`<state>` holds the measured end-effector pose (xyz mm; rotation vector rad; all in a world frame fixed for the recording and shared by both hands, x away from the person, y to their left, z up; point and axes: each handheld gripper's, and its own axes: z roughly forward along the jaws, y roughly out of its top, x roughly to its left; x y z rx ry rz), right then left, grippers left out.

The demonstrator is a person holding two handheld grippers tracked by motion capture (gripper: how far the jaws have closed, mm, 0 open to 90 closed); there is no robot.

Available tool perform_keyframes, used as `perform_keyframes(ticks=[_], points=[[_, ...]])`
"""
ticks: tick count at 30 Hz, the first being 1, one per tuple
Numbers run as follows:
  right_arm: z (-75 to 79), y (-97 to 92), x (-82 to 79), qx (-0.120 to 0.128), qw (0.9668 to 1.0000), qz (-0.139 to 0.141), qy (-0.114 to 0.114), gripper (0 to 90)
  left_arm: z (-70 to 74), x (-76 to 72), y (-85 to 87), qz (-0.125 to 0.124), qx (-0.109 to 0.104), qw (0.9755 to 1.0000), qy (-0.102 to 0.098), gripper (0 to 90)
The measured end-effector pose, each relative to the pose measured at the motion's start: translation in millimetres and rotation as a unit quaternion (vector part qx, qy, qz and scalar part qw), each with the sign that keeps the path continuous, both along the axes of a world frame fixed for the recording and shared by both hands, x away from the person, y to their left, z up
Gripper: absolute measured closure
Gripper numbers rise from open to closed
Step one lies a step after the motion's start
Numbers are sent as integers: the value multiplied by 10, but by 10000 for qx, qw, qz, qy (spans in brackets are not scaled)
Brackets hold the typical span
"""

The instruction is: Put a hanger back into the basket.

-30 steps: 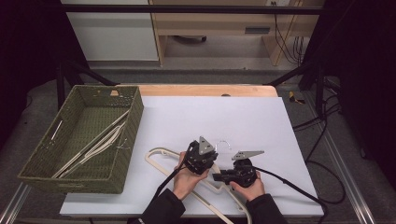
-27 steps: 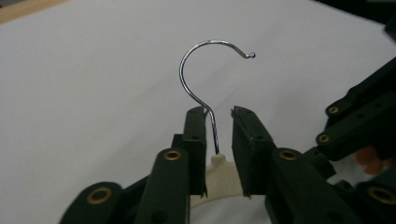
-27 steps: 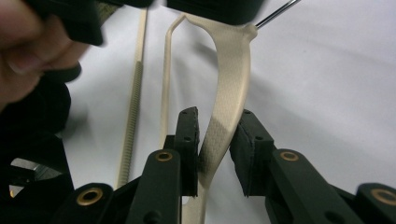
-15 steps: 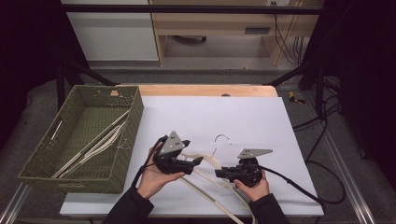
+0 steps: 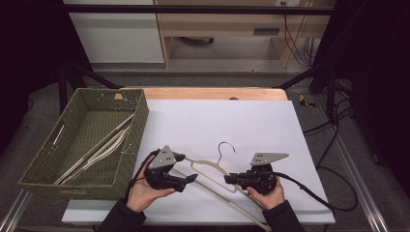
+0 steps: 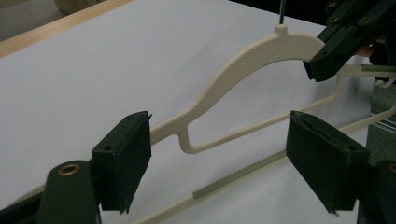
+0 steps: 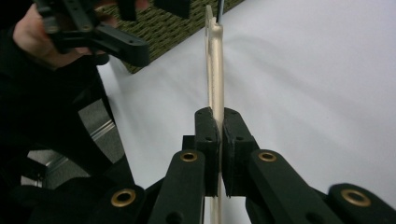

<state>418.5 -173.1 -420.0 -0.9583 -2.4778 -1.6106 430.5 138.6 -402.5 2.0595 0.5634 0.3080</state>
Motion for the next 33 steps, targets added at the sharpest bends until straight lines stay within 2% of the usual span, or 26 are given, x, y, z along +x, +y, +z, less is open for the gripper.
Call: perform_keyframes(ticks=[3, 4, 5, 8, 11, 14, 15, 16, 17, 18, 21, 24, 26, 29, 30, 33], points=[[32, 19, -21, -34, 9999, 130, -65, 871, -7, 2, -26, -43, 66, 10000, -41, 228], [54, 46, -41, -146, 9996, 220, -115, 872, -6, -1, -38, -57, 69, 9999, -55, 254], [54, 46, -41, -146, 9996, 220, -115, 872, -6, -3, -47, -122, 81, 9999, -38, 254], [76, 107, -74, -220, 9987, 443, -156, 872, -23, -26, -100, -348, 250, 9991, -51, 323], [81, 131, -86, -258, 9980, 543, -170, 872, -30, -38, -118, -444, 324, 9985, -85, 374], [75, 163, -95, -346, 9972, 648, -168, 871, -33, -57, -137, -580, 395, 9975, -60, 511], [75, 163, -95, -346, 9972, 648, -168, 871, -34, -63, -144, -601, 416, 9973, -72, 511], [68, 173, -96, -350, 9969, 686, -144, 871, -31, -69, -149, -615, 445, 9971, -71, 580], [68, 173, -96, -350, 9969, 686, -144, 871, -26, -73, -150, -656, 459, 9968, -52, 580], [65, 181, -99, -382, 9966, 715, -133, 871, -21, -77, -150, -655, 480, 9967, -60, 642], [67, 179, -98, -386, 9964, 746, -140, 870, -5, -89, -143, -693, 562, 9960, -66, 656], [72, 174, -98, -407, 9963, 740, -154, 864, 18, -116, -149, -720, 678, 9950, -134, 679], [80, 161, -101, -477, 9963, 609, -368, 827, 33, -134, -150, -744, 712, 9945, -171, 719], [93, 146, -104, -507, 9964, 484, -486, 779, 41, -150, -150, -822, 692, 9941, -114, 751], [108, 131, -109, -542, 9957, 332, -677, 743, 40, -155, -153, -883, 638, 9940, -54, 780], [115, 122, -108, -543, 9954, 239, -751, 692, 41, -165, -162, -897, 666, 9937, -25, 803]])
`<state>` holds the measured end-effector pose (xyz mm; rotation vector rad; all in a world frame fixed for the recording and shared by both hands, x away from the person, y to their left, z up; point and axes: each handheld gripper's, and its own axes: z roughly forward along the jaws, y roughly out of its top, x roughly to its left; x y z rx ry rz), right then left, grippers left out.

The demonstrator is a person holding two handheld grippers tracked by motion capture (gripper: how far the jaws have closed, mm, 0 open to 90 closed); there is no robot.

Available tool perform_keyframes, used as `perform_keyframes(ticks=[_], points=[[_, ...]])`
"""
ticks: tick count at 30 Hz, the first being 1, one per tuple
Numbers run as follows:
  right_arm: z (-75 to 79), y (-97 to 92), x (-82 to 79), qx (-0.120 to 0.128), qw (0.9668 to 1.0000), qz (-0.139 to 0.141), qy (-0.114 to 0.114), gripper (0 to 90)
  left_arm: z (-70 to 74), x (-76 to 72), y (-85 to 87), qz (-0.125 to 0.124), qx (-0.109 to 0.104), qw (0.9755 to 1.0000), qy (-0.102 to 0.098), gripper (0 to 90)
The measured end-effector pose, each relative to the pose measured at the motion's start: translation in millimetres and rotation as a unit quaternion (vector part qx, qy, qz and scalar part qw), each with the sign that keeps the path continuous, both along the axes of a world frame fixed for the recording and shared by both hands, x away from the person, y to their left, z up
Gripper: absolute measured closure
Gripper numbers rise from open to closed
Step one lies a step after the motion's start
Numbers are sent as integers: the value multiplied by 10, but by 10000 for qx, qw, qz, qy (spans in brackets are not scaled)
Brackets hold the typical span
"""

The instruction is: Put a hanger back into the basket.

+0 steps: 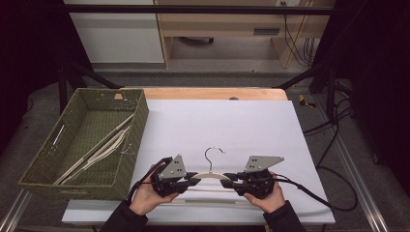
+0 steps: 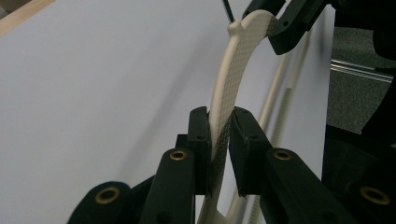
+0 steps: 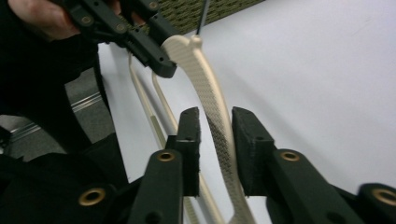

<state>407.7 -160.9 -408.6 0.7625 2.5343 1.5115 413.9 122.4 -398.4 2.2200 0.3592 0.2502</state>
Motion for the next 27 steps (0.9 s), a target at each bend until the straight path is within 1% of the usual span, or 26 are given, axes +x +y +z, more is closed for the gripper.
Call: perform_keyframes(ticks=[1, 2, 4, 5, 6, 7, 8, 9, 10, 11, 12, 14, 15, 16, 17, 18, 19, 20, 21, 22, 24, 25, 26, 27], points=[[-5, 2, 0, -36, 9999, -67, -129, 637, -6, -14, -11, -45, -16, 10000, 60, 813], [-9, 3, 0, -61, 9997, -105, -216, 612, -3, -17, -15, -84, -11, 9999, 89, 824], [-15, 4, 0, -104, 9994, -164, -293, 585, -1, -26, -23, -128, -9, 9999, 112, 840], [-17, 1, 2, -102, 9992, -182, -338, 559, -2, -41, -37, -147, -40, 9997, 188, 848], [-16, -2, 2, -97, 9990, -210, -378, 533, -4, -44, -42, -167, -84, 9996, 225, 856], [-13, -5, 2, -102, 9988, -245, -403, 501, -4, -44, -42, -167, -84, 9996, 225, 862], [-10, -10, 1, -93, 9986, -272, -441, 462, -4, -48, -44, -144, -83, 9996, 214, 864], [-10, -10, 1, -93, 9986, -272, -441, 462, -6, -53, -46, -55, -115, 9997, 217, 864], [6, -38, -9, -50, 9982, -306, -509, 421, -4, -50, -35, -29, -173, 9996, 240, 866], [16, -62, -13, 14, 9980, -333, -533, 399, 11, -47, -4, 59, -250, 9995, 204, 866], [16, -62, -13, 14, 9980, -333, -533, 399, 11, -47, -4, 59, -250, 9995, 204, 866], [33, -121, -15, 129, 9972, -462, -567, 357, 34, -42, 33, 181, -298, 9993, 120, 866], [51, -183, -12, 183, 9958, -632, -643, 312, 44, -40, 49, 252, -330, 9991, 100, 866], [60, -216, -11, 231, 9948, -742, -661, 282, 62, -36, 81, 392, -364, 9986, 48, 866], [60, -216, -11, 231, 9948, -742, -661, 282, 62, -36, 81, 392, -364, 9986, 48, 866], [69, -251, -9, 261, 9939, -832, -680, 267, 69, -34, 93, 453, -395, 9982, 47, 866], [78, -287, -9, 289, 9929, -914, -706, 248, 78, -31, 107, 504, -385, 9980, -14, 867], [86, -324, -9, 334, 9916, -1010, -739, 221, 83, -33, 114, 582, -426, 9974, -10, 867], [107, -400, -12, 380, 9892, -1195, -761, 179, 92, -28, 128, 638, -434, 9970, -36, 867], [107, -400, -12, 380, 9892, -1195, -761, 179, 100, -28, 141, 698, -465, 9965, -48, 867], [121, -468, -13, 371, 9860, -1408, -814, 128, 123, -24, 172, 776, -525, 9956, -87, 867], [122, -539, -5, 417, 9829, -1600, -817, 99, 137, -25, 187, 821, -571, 9949, -105, 867], [122, -539, -5, 417, 9829, -1600, -817, 99, 158, -26, 205, 855, -596, 9945, -130, 867], [113, -617, 8, 446, 9800, -1786, -756, 81, 179, -29, 220, 894, -648, 9938, -152, 867]])
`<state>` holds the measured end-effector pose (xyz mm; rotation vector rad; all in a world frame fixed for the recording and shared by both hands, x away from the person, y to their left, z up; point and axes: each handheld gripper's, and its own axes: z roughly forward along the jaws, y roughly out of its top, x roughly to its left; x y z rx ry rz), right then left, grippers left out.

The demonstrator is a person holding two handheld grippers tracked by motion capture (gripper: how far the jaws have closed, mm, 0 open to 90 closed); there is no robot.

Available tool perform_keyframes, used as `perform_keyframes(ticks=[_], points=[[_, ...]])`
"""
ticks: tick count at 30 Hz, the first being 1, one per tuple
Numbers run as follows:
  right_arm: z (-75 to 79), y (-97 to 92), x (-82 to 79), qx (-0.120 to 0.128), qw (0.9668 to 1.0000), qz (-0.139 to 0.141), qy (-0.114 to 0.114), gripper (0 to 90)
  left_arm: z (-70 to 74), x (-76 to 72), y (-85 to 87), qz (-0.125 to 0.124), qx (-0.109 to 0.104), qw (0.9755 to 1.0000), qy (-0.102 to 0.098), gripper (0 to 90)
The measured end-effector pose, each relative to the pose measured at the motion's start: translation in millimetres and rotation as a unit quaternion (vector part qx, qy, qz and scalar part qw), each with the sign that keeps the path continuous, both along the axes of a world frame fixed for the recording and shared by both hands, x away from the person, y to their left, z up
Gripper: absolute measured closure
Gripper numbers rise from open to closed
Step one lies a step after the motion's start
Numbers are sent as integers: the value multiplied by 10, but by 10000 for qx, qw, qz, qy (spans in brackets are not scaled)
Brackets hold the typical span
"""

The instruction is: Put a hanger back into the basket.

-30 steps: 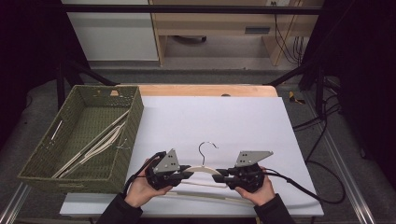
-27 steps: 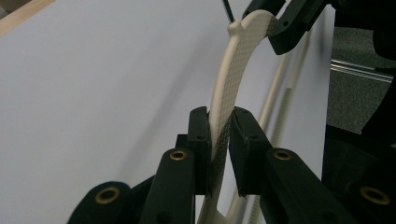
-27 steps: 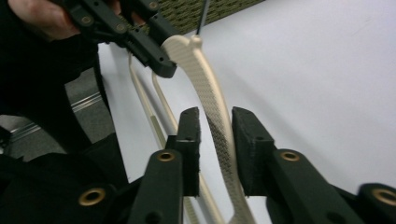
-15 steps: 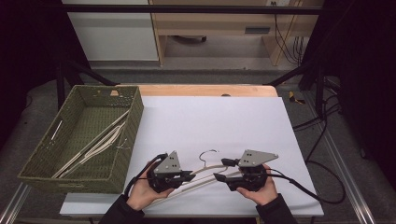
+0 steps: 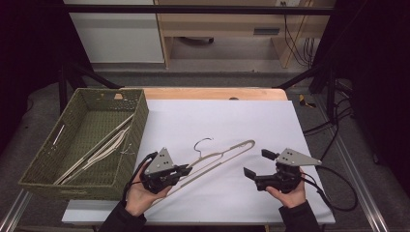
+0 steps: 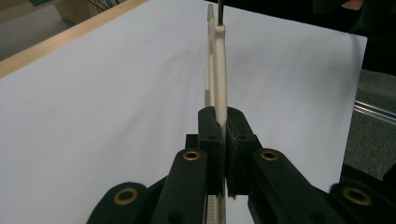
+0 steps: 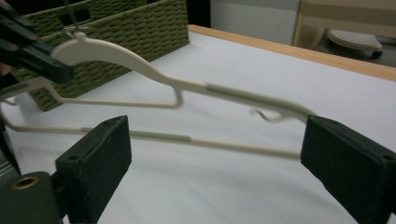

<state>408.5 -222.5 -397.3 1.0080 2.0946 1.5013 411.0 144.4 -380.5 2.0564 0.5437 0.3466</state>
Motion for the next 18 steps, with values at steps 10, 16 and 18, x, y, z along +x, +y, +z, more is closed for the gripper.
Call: perform_keyframes(ticks=[10, 16, 18], points=[[-42, -211, 30, 150, 9986, -488, 117, 58, 266, -77, 150, 232, -242, 9991, -268, 866], [-37, -226, 33, 147, 9984, -536, 94, 52, 485, -94, 287, 367, -400, 9976, -422, 867], [-39, -225, 34, 145, 9982, -567, 109, 48, 567, -91, 335, 411, -418, 9971, -480, 867]])
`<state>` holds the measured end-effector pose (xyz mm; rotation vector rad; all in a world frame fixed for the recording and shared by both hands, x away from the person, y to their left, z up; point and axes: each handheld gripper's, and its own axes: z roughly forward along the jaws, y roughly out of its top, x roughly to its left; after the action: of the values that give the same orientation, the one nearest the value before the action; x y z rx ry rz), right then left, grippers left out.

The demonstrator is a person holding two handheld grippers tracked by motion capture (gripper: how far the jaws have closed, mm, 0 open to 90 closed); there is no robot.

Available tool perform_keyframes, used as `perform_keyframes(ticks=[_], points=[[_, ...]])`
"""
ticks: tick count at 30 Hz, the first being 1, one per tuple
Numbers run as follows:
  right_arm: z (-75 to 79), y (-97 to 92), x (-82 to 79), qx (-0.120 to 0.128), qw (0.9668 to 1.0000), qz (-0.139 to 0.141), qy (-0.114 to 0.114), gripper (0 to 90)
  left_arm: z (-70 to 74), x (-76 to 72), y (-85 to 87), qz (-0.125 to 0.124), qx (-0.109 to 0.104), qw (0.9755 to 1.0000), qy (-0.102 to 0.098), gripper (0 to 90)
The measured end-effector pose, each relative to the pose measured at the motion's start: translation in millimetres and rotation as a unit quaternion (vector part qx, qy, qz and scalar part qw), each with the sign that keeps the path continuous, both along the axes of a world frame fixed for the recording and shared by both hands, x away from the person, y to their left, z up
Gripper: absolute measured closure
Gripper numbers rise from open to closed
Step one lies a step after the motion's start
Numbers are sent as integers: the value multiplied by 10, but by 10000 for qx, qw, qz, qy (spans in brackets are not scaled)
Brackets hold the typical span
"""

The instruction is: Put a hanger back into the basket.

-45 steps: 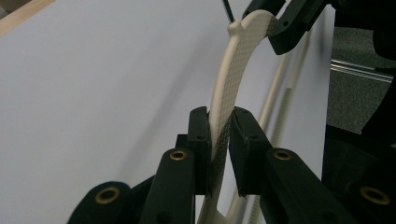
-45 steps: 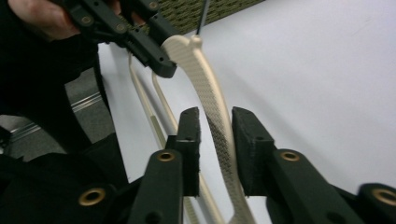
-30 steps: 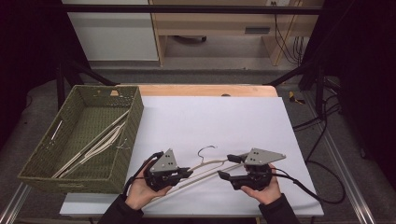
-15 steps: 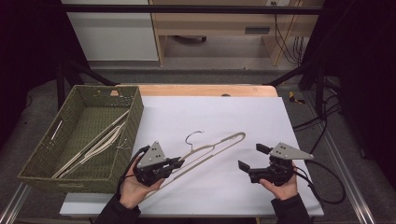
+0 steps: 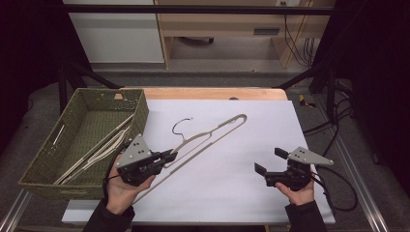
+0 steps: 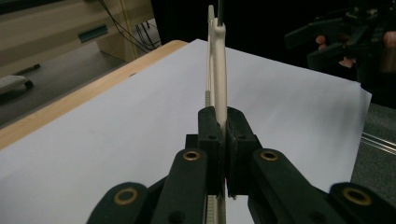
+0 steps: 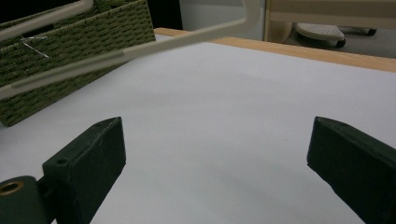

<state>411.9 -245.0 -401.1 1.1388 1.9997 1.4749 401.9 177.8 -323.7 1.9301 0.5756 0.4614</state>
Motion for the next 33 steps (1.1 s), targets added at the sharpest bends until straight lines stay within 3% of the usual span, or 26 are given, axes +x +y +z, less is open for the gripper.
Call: perform_keyframes(ticks=[1, 11, 23, 28, 33], points=[[-1, 1, 1, -9, 10000, -7, 4, 46, 81, 7, 45, 51, 8, 10000, -41, 867], [8, -18, -4, -35, 10000, -56, 4, 37, 373, 167, 360, 200, 42, 9998, -53, 866], [11, -20, -6, -36, 10000, -68, 7, 35, 557, 338, 825, 583, 88, 9982, -119, 866], [12, -21, -5, -38, 10000, -70, 5, 33, 600, 413, 1126, 876, 96, 9959, -221, 866], [7, -22, -2, -80, 10000, -50, 8, 33, 587, 468, 1303, 1024, 152, 9943, -267, 866]])
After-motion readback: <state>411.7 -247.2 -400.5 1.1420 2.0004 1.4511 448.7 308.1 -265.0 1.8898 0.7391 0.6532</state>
